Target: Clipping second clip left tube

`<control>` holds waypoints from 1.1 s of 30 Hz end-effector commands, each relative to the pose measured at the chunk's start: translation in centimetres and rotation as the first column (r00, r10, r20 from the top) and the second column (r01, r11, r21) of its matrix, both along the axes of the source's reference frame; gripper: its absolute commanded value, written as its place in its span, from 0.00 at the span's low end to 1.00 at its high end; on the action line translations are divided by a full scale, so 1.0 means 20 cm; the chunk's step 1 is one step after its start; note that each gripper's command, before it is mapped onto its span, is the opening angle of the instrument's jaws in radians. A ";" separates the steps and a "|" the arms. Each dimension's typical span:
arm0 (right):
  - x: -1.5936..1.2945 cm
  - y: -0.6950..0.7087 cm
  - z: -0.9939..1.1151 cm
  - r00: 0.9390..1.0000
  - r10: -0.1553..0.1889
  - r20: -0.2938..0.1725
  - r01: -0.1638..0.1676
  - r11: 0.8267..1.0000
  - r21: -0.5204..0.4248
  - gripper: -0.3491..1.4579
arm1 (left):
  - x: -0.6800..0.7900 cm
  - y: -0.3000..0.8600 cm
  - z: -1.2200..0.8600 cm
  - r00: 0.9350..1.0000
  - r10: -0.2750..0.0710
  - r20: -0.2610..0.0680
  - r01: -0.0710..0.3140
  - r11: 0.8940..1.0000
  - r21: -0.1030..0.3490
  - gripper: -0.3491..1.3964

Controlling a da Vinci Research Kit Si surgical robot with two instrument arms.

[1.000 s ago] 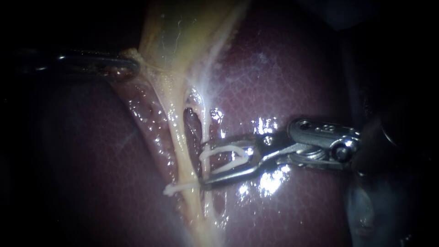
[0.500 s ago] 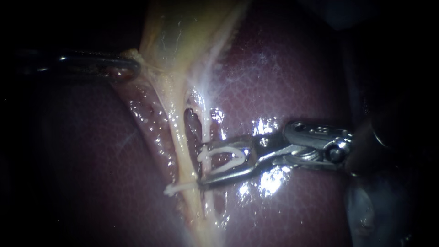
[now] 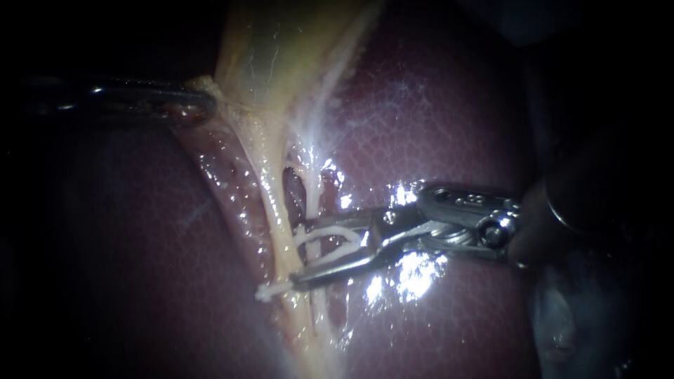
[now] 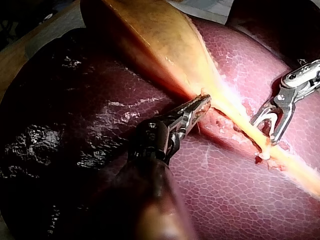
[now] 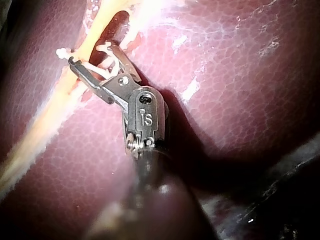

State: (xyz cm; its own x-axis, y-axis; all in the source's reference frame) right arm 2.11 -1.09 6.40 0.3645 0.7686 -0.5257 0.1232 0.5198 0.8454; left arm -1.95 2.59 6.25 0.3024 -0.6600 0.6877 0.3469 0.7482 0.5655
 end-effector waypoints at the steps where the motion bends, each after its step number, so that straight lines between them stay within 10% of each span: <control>1: 0.001 0.000 0.000 1.000 0.001 -0.004 -0.001 1.000 0.005 0.47 | 0.000 0.000 0.000 1.000 0.001 0.001 -0.001 1.000 0.000 0.00; 33: 0.020 -0.006 -0.031 0.990 0.004 -0.143 0.021 0.984 0.176 0.45 | 0.000 0.000 0.001 1.000 0.001 0.001 -0.001 1.000 0.000 0.00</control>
